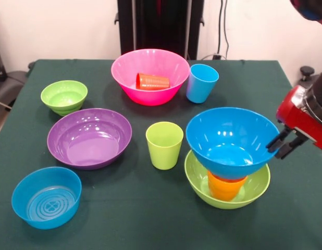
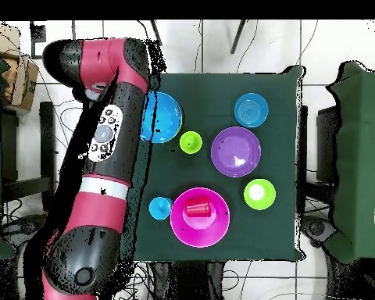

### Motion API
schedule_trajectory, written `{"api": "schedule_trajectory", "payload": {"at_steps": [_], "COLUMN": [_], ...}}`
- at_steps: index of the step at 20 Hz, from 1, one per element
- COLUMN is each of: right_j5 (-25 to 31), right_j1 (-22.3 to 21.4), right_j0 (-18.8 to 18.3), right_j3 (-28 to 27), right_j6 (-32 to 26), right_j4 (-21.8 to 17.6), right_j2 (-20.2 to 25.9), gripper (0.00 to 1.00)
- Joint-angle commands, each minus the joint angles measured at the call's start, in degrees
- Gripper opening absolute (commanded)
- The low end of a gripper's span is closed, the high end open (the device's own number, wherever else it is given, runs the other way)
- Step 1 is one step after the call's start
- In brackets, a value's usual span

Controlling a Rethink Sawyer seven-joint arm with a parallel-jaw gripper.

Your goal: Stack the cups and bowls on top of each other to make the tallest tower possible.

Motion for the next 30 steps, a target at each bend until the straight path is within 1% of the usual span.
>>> {"api": "schedule_trajectory", "payload": {"at_steps": [1,12,21,30], "right_j5": [-2.38,-3.78,-4.22,-4.51], "right_j1": [-2.69,-3.77,-4.44,-5.38], "right_j0": [0.00,-0.12,0.08,0.22], "right_j3": [6.86,7.64,8.01,8.47], "right_j6": [-11.81,-10.77,-7.79,-6.90], "right_j4": [-6.13,-9.67,-11.58,-13.75], "right_j2": [9.39,12.94,14.37,16.15], "gripper": [0.00,0.00,0.00,0.00]}}
